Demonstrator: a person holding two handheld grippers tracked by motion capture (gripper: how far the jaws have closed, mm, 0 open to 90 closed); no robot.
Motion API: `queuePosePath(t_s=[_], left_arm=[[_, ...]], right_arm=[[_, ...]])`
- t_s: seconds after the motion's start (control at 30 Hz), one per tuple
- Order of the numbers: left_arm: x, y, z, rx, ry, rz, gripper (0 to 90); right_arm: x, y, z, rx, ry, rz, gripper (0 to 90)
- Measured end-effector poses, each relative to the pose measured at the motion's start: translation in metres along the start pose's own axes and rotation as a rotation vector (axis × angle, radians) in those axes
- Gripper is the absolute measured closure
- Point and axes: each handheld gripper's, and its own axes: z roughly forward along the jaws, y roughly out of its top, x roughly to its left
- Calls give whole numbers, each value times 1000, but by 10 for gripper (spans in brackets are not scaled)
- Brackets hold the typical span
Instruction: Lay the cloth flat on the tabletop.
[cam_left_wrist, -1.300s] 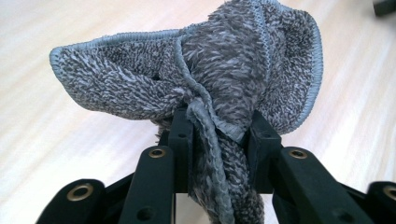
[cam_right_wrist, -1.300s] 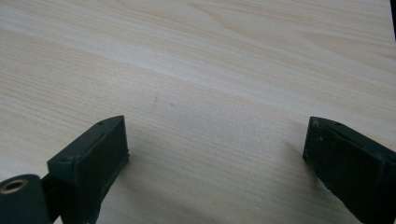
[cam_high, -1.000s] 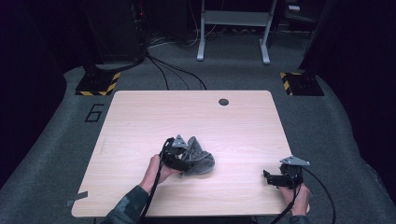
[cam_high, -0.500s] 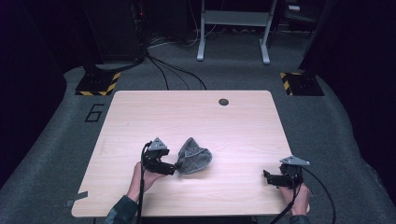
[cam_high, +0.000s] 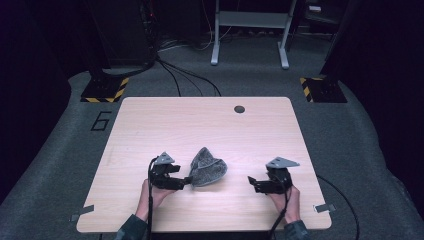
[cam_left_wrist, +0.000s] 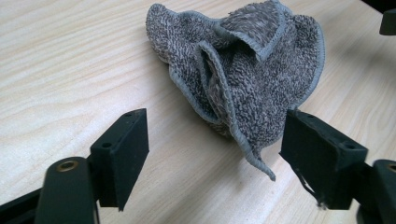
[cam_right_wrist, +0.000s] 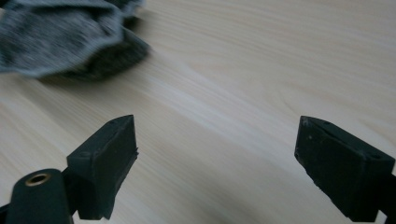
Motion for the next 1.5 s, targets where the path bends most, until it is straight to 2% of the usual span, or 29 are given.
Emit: queuePosePath(t_s=[0.1,0.13,0.27,0.33,0.43,0.47,0.57,0.67,0.7,0.73,0.87,0.9,0.97,1.07,1.1,1.17,1.23,1.27,1.3,1.5], left_arm=[[-2,-1,0,-16,-5,-22,264],[-1,0,-1,-11,-7,-10,269],[0,4,1,-3,-19,-33,316],[3,5,4,2,-32,-31,350],[7,4,12,18,-49,-57,380],[7,3,13,22,-55,-55,394],[6,1,16,13,-66,-74,440],[5,-1,17,12,-85,-88,500],[5,-2,18,11,-93,-90,544],[5,-2,18,4,-92,-98,574],[4,-3,18,6,-100,-75,727],[4,-3,19,2,-99,-71,771],[5,-2,19,-1,-99,-67,830],[7,-1,16,-8,-90,-54,856],[8,-1,15,-12,-82,-49,858],[11,1,12,-16,-77,-54,860],[15,5,9,-21,-60,-50,861],[18,7,7,-17,-60,-48,861],[20,9,6,-20,-57,-52,861],[29,20,-3,-28,-32,-50,861]], right_arm=[[24,26,15,-11,60,-55,139],[30,32,18,-14,71,-66,144],[59,58,39,-16,118,-146,183],[74,70,53,-10,141,-179,218],[92,82,70,-2,160,-222,293],[97,86,75,14,172,-254,314],[110,91,85,48,176,-306,385],[118,92,91,73,159,-353,458],[119,92,93,81,154,-379,493],[120,92,94,86,143,-381,541],[119,89,100,104,119,-367,713],[119,89,99,108,120,-372,779],[119,88,99,102,121,-360,839],[116,89,96,78,114,-363,864],[115,88,93,81,105,-335,868],[110,89,90,55,88,-340,872],[105,90,85,46,66,-313,875],[100,91,82,37,61,-312,875],[97,91,80,31,50,-289,876],[72,92,60,-13,7,-223,877]])
